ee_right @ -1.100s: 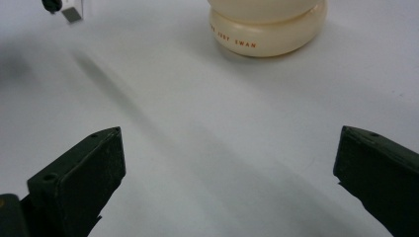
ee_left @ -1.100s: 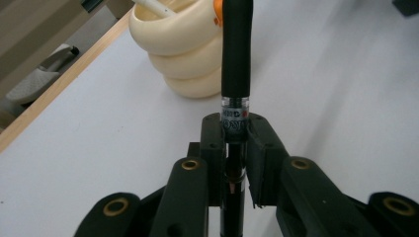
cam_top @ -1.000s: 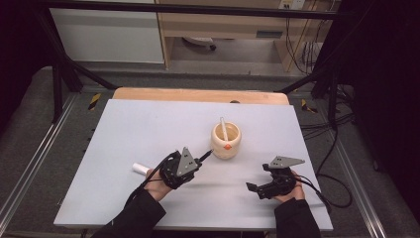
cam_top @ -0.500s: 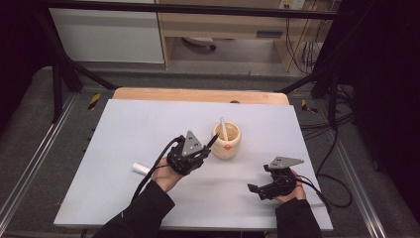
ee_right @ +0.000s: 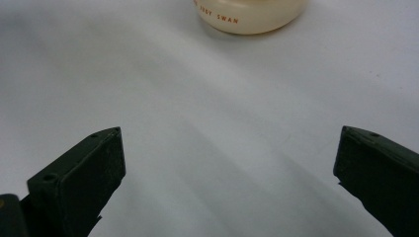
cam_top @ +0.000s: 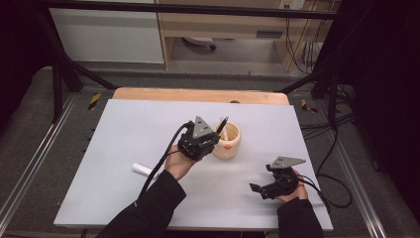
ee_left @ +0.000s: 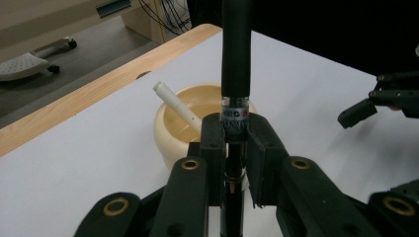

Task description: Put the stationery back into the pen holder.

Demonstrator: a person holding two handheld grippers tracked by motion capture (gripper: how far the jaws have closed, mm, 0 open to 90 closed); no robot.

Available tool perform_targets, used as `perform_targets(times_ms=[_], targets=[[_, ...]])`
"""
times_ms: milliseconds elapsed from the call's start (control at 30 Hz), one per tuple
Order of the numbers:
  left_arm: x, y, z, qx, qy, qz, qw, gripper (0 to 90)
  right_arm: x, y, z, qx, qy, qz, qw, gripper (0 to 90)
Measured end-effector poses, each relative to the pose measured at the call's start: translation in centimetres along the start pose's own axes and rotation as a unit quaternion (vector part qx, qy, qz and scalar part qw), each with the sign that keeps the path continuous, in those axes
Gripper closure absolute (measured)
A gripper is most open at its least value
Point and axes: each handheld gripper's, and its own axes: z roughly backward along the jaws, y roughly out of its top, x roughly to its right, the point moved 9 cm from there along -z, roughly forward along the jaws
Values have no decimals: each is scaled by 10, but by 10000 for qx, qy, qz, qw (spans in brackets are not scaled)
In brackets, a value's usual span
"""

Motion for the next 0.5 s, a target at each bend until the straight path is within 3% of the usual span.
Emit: perform_targets(times_ms=[500], targets=[[-13,25,-22,98,25,326,9994,791,1,0,1,21,-4,-20,10000,2]])
